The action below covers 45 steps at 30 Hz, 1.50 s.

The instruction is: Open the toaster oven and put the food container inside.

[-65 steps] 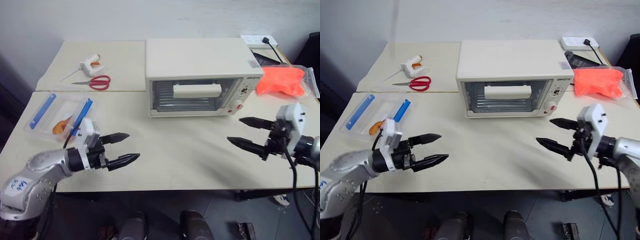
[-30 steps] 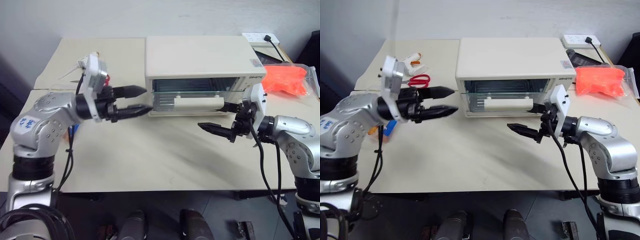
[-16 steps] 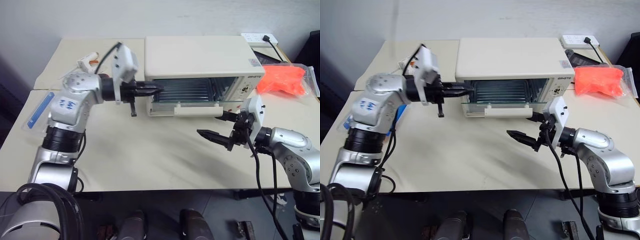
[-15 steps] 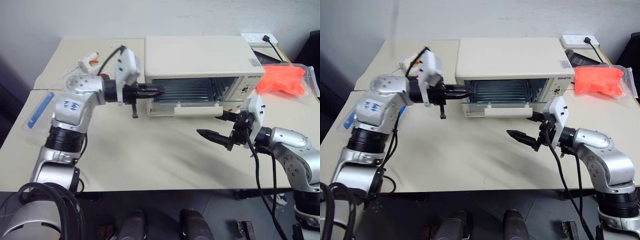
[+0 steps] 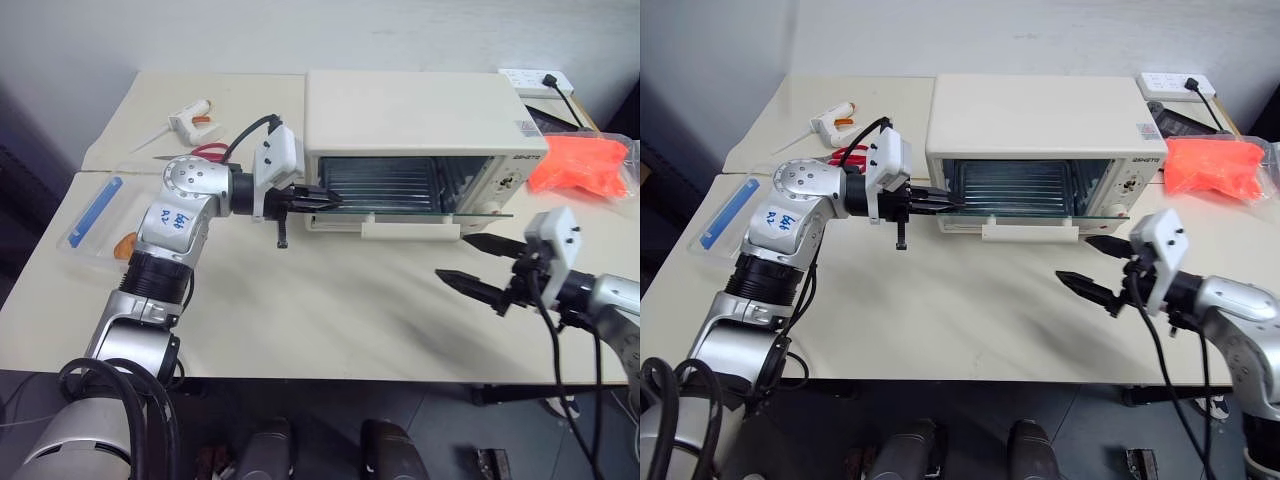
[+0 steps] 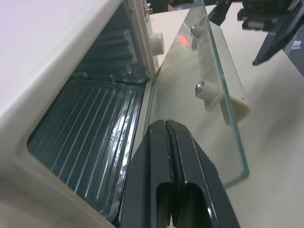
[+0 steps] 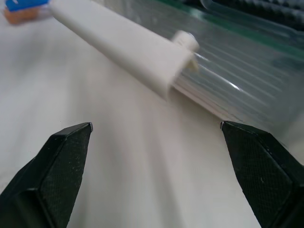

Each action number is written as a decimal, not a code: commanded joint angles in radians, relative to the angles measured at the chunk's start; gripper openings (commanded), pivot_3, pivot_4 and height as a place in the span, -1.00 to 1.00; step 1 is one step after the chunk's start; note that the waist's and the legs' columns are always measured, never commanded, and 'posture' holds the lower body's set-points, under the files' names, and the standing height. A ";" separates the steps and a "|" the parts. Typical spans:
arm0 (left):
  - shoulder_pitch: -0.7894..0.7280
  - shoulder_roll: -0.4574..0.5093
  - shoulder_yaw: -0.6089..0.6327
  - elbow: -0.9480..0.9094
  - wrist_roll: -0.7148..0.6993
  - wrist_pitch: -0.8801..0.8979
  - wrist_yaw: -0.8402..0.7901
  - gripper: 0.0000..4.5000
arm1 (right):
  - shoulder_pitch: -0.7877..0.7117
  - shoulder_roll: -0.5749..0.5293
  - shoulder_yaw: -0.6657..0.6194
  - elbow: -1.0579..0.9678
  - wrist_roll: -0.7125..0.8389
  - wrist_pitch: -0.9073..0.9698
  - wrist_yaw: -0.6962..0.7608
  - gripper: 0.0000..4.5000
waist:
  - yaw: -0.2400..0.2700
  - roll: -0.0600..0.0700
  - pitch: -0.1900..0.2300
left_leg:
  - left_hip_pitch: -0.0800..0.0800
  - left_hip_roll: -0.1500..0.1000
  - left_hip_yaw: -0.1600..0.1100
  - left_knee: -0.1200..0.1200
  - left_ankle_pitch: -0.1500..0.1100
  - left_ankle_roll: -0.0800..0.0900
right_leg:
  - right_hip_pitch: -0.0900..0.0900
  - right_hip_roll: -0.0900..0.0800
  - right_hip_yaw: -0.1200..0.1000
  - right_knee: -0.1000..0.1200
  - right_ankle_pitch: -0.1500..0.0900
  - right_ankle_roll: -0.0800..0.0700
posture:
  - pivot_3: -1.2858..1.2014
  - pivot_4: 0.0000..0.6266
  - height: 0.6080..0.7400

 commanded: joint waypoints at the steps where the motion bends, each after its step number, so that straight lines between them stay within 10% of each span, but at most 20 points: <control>1: 0.052 -0.014 -0.031 -0.064 0.011 0.004 -0.022 -0.98 | 0.102 -0.066 -0.211 -0.103 0.099 0.066 0.077 1.00 | 0.000 0.000 0.000 | 0.000 0.000 0.000 0.000 0.000 0.000 | 0.000 0.000 0.000 -0.001 0.000 0.000 | 0.03 -0.52 1.00; 8: 0.153 -0.030 -0.128 -0.089 0.116 -0.044 -0.009 -0.98 | 0.128 -0.141 -0.444 -0.169 0.321 0.205 0.067 1.00 | -0.005 -0.001 0.000 | 0.001 0.000 0.000 0.000 0.002 0.002 | 0.002 -0.001 0.001 -0.001 0.001 0.002 | 0.03 -0.52 1.00; 16: 0.220 -0.046 -0.149 -0.110 0.200 -0.031 0.081 -0.98 | 0.022 -0.161 -0.370 -0.206 0.435 0.216 -0.032 1.00 | -0.002 -0.001 0.000 | 0.001 0.000 -0.001 0.000 0.001 0.002 | 0.002 -0.003 0.000 -0.001 0.001 0.002 | 0.03 -0.52 1.00; 25: 0.424 0.103 0.216 -0.631 -0.012 0.391 0.224 -0.98 | -0.188 -0.188 -0.147 -0.124 0.414 0.165 -0.001 1.00 | -0.016 -0.001 0.001 | 0.000 0.004 -0.002 0.000 0.002 0.003 | 0.001 -0.003 0.000 -0.001 0.001 0.002 | 0.03 -0.52 1.00; 33: 0.550 -0.023 0.827 -1.124 -0.201 1.087 0.604 -0.08 | -0.361 -0.175 0.055 0.012 0.344 0.108 0.124 1.00 | -0.012 -0.001 0.001 | 0.000 0.004 -0.004 0.000 0.002 0.002 | 0.003 -0.004 -0.001 -0.002 0.001 0.002 | 0.03 -0.52 1.00; 41: 0.488 -0.295 1.044 -1.350 0.064 1.372 0.993 0.99 | -0.565 -0.112 0.241 0.182 0.244 0.062 0.245 1.00 | -0.003 -0.004 0.001 | 0.000 0.001 -0.004 0.001 0.002 0.001 | 0.002 -0.003 0.000 -0.001 0.001 0.002 | 0.03 -0.52 1.00; 45: 0.446 -0.352 1.087 -1.304 0.158 1.372 1.099 0.99 | -0.605 -0.082 0.274 0.211 0.219 0.059 0.268 1.00 | -0.004 -0.004 0.001 | 0.000 0.000 -0.004 0.000 0.002 0.000 | 0.001 -0.003 -0.001 -0.002 0.001 0.002 | 0.03 -0.52 1.00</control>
